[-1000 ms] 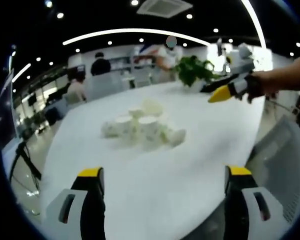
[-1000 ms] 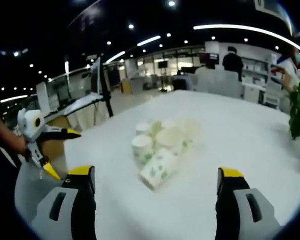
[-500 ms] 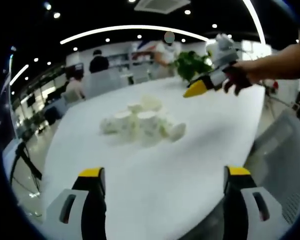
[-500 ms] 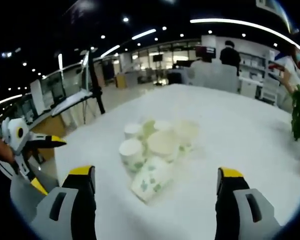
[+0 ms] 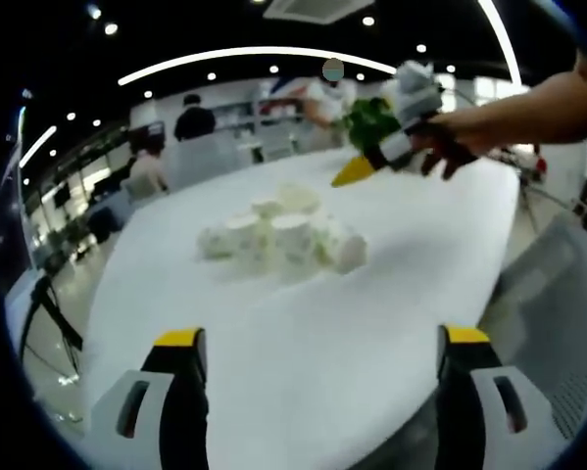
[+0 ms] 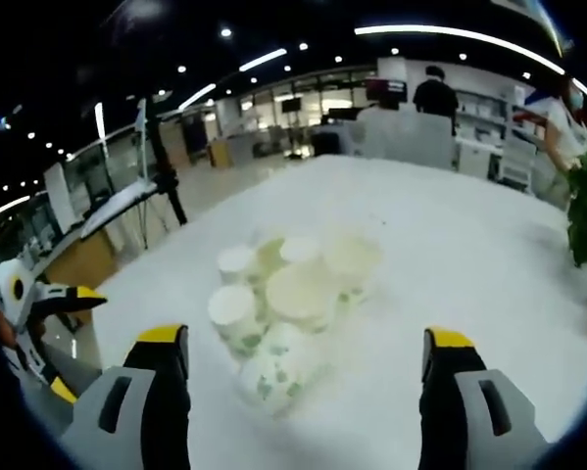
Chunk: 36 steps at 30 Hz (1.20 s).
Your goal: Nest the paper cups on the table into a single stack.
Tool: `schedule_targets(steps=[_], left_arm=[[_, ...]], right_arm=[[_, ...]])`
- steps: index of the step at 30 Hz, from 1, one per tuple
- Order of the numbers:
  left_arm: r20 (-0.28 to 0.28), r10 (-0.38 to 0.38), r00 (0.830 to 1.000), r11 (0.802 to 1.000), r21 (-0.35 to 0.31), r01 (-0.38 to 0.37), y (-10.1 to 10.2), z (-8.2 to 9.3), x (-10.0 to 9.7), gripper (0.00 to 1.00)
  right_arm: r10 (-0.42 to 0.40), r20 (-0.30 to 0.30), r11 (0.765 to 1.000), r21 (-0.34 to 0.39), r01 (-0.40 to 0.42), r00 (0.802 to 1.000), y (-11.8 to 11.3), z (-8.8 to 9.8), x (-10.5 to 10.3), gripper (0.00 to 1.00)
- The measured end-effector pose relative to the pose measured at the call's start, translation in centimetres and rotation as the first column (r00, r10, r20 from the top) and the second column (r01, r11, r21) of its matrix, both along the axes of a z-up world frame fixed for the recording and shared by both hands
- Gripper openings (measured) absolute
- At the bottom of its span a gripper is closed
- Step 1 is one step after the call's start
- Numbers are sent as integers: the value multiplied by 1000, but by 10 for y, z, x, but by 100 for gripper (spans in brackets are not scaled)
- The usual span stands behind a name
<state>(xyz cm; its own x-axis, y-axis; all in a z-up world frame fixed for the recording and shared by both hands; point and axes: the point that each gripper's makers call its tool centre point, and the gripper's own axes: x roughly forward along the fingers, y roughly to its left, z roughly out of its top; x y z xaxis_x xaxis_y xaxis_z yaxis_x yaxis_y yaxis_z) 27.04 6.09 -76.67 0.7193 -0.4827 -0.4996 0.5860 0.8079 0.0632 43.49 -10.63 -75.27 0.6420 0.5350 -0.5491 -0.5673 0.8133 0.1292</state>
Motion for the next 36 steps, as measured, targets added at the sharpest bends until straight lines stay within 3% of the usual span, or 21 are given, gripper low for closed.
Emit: schedule_targets(steps=[2,9,15,20,25,27,30,33,36], left_arm=[[-4,2,1000,1000,1,-2,1,-1,0,97],[-4,3,1000,1000,-2,-3,1,-1,0,95],[-2,4,1000,1000,4,-4,2,-2,1,95],[-5,3,1000,1000,8,-3,3,-4,2,93],[-12,2,1000,1000,11,-1,4,-6,2,93],[-11,2,1000,1000,12,-2,4,-6,2,93],[-12,4,1000,1000,14,-4,4,-7,2,93],[-16,5,1000,1000,15,-5,5,-9,2,92],[-17,5,1000,1000,26,-4,5,-10,2,92]], right_arm=[[-2,-10,1000,10,2,1000,1,-6,1,94],[-25,-140,995,97,39,990,7,-25,-2,81],[-4,-204,994,105,26,979,15,-37,-1,75],[-24,-216,998,52,36,976,13,-48,5,69],[-26,-272,997,65,46,962,18,-53,3,60],[-13,-321,995,91,45,947,22,-58,-1,56],[-23,-340,992,112,65,940,22,-64,5,55],[-17,-398,985,149,83,917,26,-67,3,49],[-35,-418,981,159,111,908,26,-70,8,48]])
